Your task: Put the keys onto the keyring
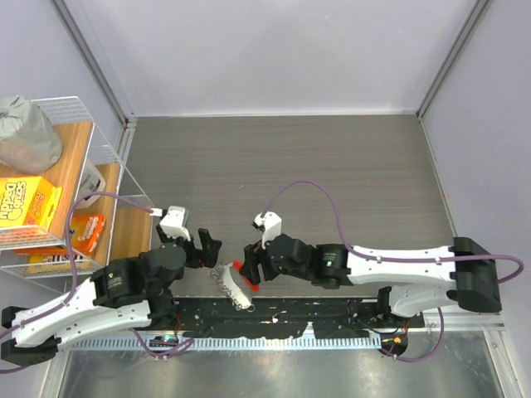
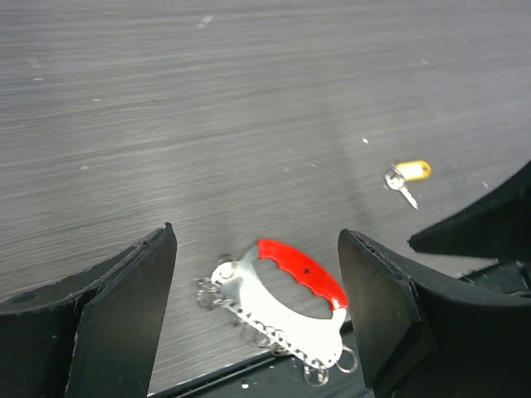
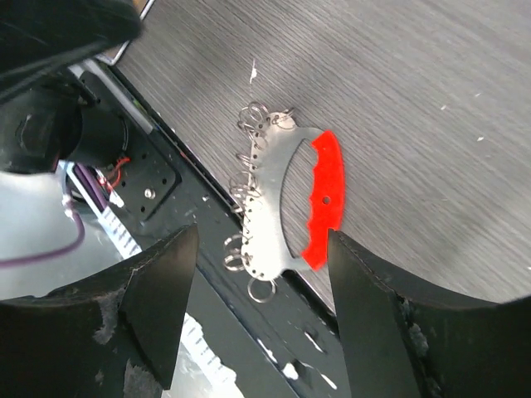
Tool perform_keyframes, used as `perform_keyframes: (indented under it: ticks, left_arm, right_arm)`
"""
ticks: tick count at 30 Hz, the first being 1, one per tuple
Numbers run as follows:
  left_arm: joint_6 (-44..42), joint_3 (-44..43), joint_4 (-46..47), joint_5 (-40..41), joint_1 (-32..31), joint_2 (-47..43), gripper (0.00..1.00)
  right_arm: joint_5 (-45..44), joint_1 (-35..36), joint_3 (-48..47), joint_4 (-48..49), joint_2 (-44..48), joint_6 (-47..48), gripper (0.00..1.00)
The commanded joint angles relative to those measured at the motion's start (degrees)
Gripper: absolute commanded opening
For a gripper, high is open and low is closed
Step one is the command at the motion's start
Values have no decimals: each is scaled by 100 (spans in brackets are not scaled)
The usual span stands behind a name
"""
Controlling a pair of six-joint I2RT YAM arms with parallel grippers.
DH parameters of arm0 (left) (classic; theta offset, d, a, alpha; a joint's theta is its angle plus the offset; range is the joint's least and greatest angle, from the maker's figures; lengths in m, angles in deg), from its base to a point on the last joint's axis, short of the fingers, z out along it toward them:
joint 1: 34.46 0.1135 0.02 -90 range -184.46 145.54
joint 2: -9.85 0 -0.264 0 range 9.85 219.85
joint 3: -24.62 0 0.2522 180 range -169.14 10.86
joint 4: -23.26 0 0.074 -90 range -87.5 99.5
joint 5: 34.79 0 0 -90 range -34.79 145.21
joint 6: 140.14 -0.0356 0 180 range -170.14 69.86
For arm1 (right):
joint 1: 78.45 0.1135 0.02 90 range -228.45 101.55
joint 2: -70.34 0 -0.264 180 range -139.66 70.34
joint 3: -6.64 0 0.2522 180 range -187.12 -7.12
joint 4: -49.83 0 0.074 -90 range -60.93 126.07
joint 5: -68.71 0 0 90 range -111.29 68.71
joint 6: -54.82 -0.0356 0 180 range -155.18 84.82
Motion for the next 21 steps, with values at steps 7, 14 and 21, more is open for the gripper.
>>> perform_keyframes:
  ticks: [7,14,21]
  left_arm:
    - [475,-173,-865,1263,-15,-439,86]
    - [449,-111,-971,1166,-15,-993,85]
    - [387,-24,-1032,982,2,-1099,84]
  right_arm:
    - [55,0,-600,1481,-1592,-1917,66]
    - [126,-52,-723,1842,-2250,-2698,64]
    - [205,-132,-740,2282,-2734,-3235,57]
